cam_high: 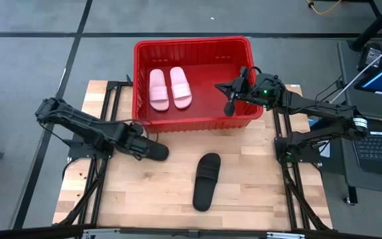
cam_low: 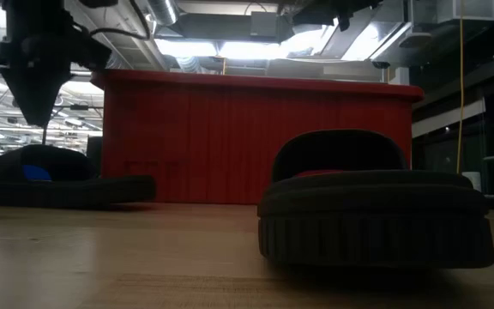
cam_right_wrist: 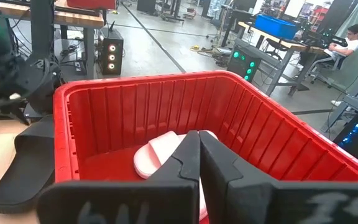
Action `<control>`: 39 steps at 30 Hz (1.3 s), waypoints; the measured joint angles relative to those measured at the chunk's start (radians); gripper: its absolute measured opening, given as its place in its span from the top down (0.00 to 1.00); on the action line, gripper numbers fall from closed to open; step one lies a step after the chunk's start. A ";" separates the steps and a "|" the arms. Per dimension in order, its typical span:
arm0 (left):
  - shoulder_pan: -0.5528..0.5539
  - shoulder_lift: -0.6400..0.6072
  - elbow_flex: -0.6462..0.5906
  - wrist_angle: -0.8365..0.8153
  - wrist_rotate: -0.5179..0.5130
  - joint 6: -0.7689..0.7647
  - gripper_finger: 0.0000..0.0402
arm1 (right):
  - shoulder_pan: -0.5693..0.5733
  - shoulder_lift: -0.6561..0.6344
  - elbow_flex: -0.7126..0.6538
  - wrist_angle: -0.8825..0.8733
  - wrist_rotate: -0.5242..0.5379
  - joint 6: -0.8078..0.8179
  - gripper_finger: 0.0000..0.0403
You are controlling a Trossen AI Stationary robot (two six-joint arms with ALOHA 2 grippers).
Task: Pick and place slides into bin
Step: Put the top black slide into the red bin
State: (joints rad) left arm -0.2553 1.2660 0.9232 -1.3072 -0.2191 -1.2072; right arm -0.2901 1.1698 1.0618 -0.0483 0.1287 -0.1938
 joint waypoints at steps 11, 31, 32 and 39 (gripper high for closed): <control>0.000 0.208 0.123 -0.003 -0.049 0.031 0.61 | 0.000 0.000 0.000 -0.008 0.000 -0.023 0.99; 0.002 0.427 0.123 -0.095 -0.087 -0.214 0.61 | 0.000 -0.001 0.000 -0.099 -0.022 0.006 0.99; 0.002 0.427 0.123 -0.099 -0.091 -0.218 0.61 | 0.000 -0.001 0.000 -0.099 -0.031 0.006 0.99; 0.002 0.427 0.122 -0.072 -0.094 -0.151 0.62 | 0.000 -0.001 0.000 -0.099 -0.055 0.007 0.99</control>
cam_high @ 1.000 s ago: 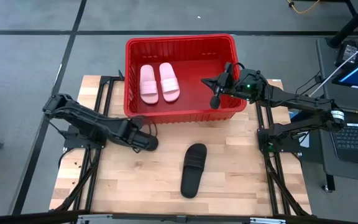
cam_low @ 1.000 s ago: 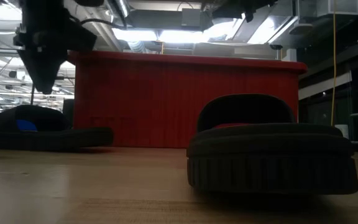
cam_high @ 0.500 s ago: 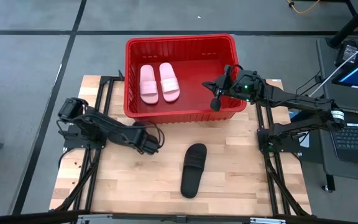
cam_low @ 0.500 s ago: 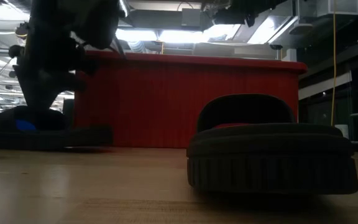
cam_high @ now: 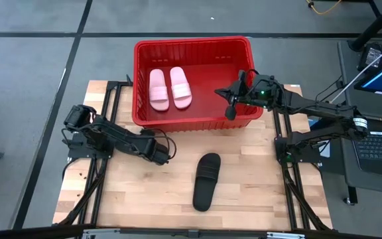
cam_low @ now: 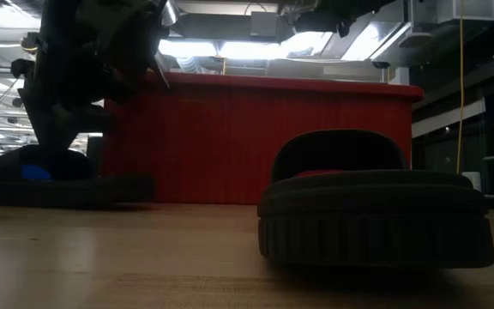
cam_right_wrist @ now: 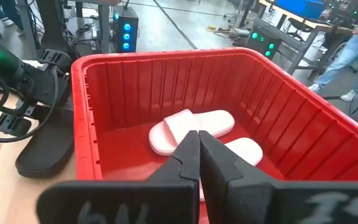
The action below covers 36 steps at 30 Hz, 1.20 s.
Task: Pick and place slides into bin
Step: Put the top black slide into the red bin
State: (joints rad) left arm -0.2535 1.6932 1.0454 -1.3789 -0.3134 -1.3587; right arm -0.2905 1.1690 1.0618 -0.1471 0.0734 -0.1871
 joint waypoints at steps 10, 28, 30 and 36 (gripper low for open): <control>-0.001 0.000 0.000 -0.004 0.026 0.011 0.90 | 0.000 0.000 0.000 -0.001 0.000 -0.001 0.99; -0.229 -0.012 0.216 -0.142 -0.017 -0.027 0.99 | 0.000 0.000 0.000 -0.016 -0.064 -0.032 0.99; -0.266 -0.013 0.264 -0.153 -0.058 -0.030 0.99 | 0.000 0.000 0.000 -0.016 -0.099 -0.033 0.99; -0.353 -0.013 0.396 -0.168 -0.213 0.024 0.99 | 0.000 -0.024 0.000 -0.014 -0.189 -0.035 0.99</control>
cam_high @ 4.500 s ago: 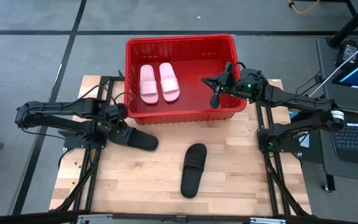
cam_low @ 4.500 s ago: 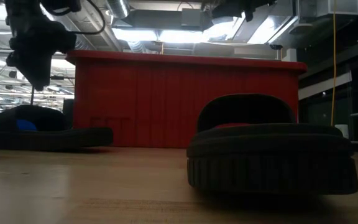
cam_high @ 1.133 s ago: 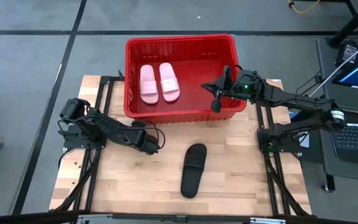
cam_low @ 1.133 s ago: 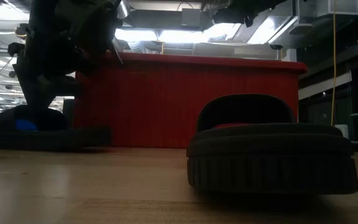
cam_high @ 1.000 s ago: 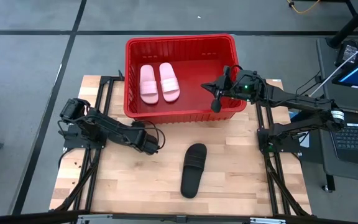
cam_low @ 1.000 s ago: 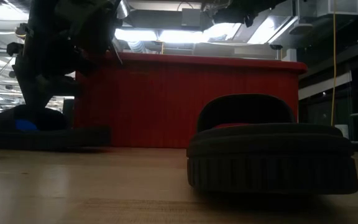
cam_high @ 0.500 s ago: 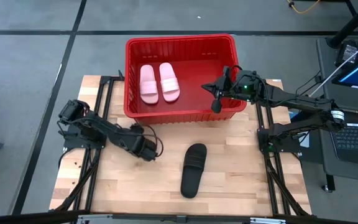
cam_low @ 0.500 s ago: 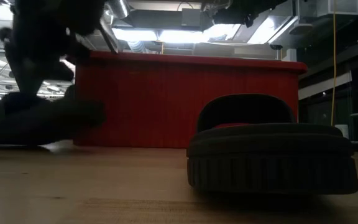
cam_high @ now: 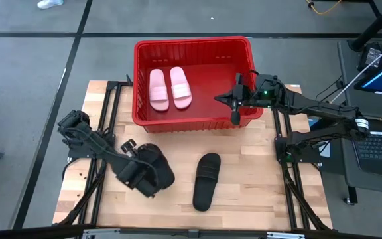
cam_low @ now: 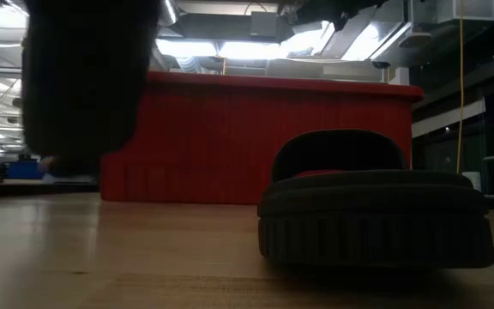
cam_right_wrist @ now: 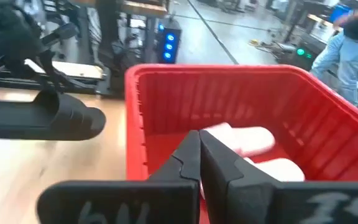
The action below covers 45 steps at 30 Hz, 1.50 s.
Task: Pick and place slides into bin
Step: Put the top black slide into the red bin
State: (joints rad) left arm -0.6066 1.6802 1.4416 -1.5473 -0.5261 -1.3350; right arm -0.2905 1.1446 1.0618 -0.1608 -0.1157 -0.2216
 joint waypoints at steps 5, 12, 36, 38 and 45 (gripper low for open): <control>-0.044 0.000 0.073 0.000 -0.131 0.141 0.99 | 0.000 -0.032 0.000 -0.012 -0.088 -0.046 0.99; -0.066 0.000 0.176 0.002 -0.278 0.273 0.99 | 0.000 -0.094 0.000 -0.030 -0.253 -0.037 0.99; 0.058 -0.019 0.358 0.310 -0.551 1.449 0.98 | 0.046 0.073 0.474 -0.573 -0.308 -0.170 0.99; 0.078 -0.019 0.377 0.366 -0.504 1.571 0.98 | 0.046 0.093 0.498 -0.627 -0.320 -0.213 0.99; 0.164 -0.050 0.411 0.564 -0.317 1.928 0.98 | 0.046 0.147 0.592 -0.775 -0.355 -0.358 0.99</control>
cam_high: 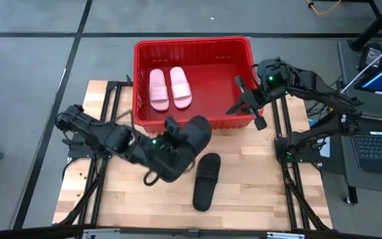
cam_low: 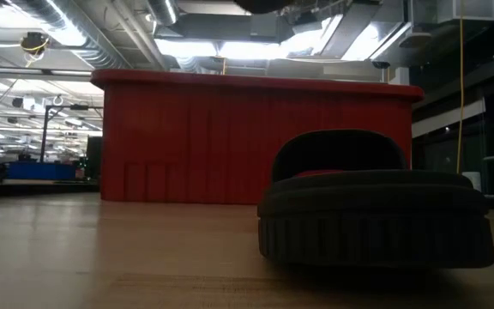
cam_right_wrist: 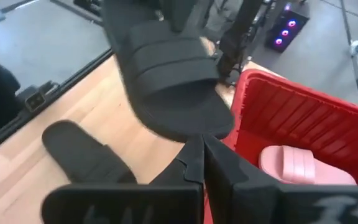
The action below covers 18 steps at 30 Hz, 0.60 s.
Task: Pick and place slides into bin
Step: Put the top black slide into the red bin
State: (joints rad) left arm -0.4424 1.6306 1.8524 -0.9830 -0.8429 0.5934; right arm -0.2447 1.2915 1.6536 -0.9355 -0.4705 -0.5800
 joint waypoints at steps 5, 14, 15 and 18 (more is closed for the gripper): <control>0.076 -0.041 0.001 0.067 0.134 0.124 0.98 | 0.000 0.005 0.025 -0.047 -0.003 -0.096 0.99; 0.179 -0.053 0.001 0.127 0.294 0.411 0.99 | 0.022 0.012 0.025 -0.054 -0.002 -0.190 0.99; 0.194 -0.053 0.001 0.128 0.325 0.422 0.99 | 0.030 0.012 0.025 -0.054 -0.002 -0.207 0.99; 0.237 -0.060 0.001 0.138 0.416 0.445 0.99 | 0.056 0.014 0.041 -0.069 0.035 -0.219 0.99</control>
State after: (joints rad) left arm -0.2051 1.5708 1.8534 -0.8450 -0.4270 1.0382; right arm -0.1886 1.3058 1.6948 -1.0043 -0.4354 -0.7994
